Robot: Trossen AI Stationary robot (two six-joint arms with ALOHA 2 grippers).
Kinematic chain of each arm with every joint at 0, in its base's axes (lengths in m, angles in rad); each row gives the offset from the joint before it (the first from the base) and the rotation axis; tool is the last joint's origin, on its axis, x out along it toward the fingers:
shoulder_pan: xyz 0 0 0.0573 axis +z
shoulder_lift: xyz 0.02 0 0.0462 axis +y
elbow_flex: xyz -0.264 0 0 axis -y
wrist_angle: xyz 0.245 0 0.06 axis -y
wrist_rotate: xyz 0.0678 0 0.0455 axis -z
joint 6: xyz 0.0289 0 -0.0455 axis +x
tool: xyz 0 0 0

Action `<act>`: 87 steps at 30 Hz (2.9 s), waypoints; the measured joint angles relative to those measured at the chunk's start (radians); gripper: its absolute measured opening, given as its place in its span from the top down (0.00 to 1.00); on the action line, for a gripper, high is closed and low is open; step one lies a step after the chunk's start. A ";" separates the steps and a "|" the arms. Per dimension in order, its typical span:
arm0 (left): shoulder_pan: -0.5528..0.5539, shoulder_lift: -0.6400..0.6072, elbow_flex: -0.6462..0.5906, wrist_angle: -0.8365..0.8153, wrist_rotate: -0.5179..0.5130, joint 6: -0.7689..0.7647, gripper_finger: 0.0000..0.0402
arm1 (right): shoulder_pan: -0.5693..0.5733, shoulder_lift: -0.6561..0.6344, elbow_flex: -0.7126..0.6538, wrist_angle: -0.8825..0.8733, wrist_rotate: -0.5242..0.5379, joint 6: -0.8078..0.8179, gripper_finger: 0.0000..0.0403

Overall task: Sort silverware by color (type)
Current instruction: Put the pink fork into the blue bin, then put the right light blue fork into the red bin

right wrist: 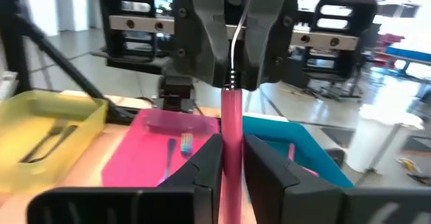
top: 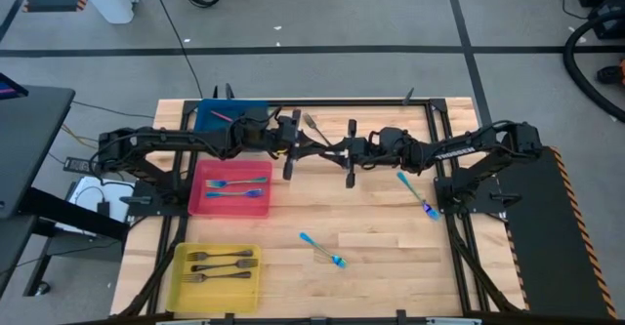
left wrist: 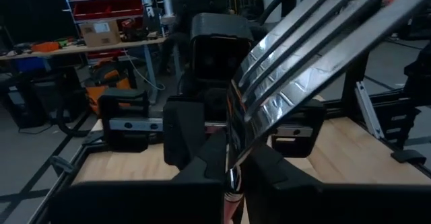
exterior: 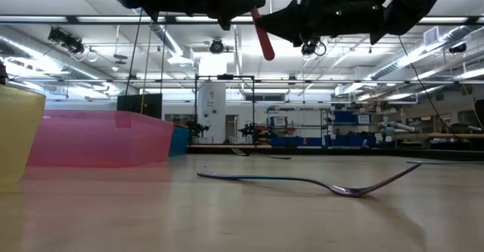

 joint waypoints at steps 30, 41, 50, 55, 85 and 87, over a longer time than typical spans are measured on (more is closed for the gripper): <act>0.395 -0.158 0.001 -1.033 -0.372 0.225 0.93 | 0.008 -0.001 0.000 -0.017 0.158 0.001 0.81; 0.524 -0.032 0.000 -1.132 -0.497 0.201 0.92 | 0.008 -0.001 0.000 -0.017 0.158 0.001 0.81; 0.555 0.061 0.000 -1.160 -0.503 0.255 0.84 | 0.008 -0.001 0.000 -0.033 0.158 0.001 0.81; 0.541 0.066 0.000 -1.150 -0.501 0.254 0.78 | 0.008 -0.001 0.000 -0.034 0.158 0.001 0.81; 0.083 0.005 0.001 -1.115 -0.500 0.096 0.74 | 0.020 -0.248 -0.001 -1.003 0.409 0.429 0.81; 0.039 0.005 0.001 -1.085 -0.500 0.097 0.74 | 0.024 -0.265 -0.001 -1.146 0.375 0.545 0.81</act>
